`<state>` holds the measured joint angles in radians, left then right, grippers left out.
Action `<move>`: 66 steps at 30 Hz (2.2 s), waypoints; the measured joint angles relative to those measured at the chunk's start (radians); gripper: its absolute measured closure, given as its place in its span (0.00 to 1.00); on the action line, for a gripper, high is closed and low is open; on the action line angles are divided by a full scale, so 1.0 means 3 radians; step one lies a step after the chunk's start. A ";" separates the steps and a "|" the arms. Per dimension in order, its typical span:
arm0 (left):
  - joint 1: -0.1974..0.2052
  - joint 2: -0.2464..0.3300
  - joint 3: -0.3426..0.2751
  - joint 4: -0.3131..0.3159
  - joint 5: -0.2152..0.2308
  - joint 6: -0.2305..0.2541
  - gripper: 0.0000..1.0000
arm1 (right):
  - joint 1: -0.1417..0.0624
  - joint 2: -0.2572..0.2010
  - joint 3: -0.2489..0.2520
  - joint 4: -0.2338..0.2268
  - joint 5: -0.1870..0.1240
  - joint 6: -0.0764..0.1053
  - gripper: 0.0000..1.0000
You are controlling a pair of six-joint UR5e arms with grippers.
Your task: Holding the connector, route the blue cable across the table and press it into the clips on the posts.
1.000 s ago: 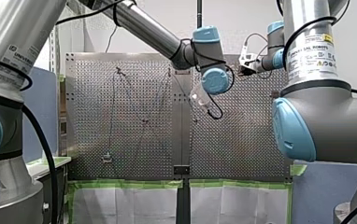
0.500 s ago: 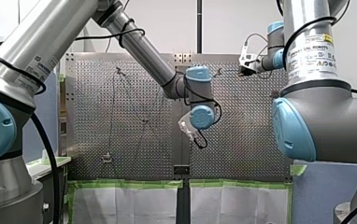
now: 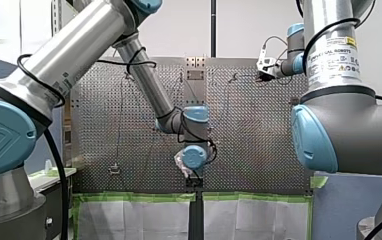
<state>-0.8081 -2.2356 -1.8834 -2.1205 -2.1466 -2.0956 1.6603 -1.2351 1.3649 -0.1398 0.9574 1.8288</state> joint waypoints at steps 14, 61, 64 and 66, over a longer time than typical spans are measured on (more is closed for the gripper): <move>0.0202 -0.0091 -0.0390 0.0245 -0.0014 0.0327 0.00 | 0.0016 0.0001 0.0000 0.0007 0.0000 0.0000 1.00; 0.0228 -0.0092 -0.0339 0.0344 -0.0021 0.0681 0.00 | 0.0047 0.0003 -0.0001 0.0015 0.0026 -0.0005 1.00; 0.0228 -0.0092 -0.0339 0.0345 -0.0021 0.0681 0.00 | 0.0047 0.0003 0.0000 0.0015 0.0026 -0.0005 1.00; 0.0228 -0.0092 -0.0339 0.0345 -0.0021 0.0681 0.00 | 0.0047 0.0003 0.0000 0.0015 0.0026 -0.0005 1.00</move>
<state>-0.7398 -2.2631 -1.9850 -2.0172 -2.1529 -1.8913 1.6744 -1.2343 1.3647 -0.1352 0.9651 1.8273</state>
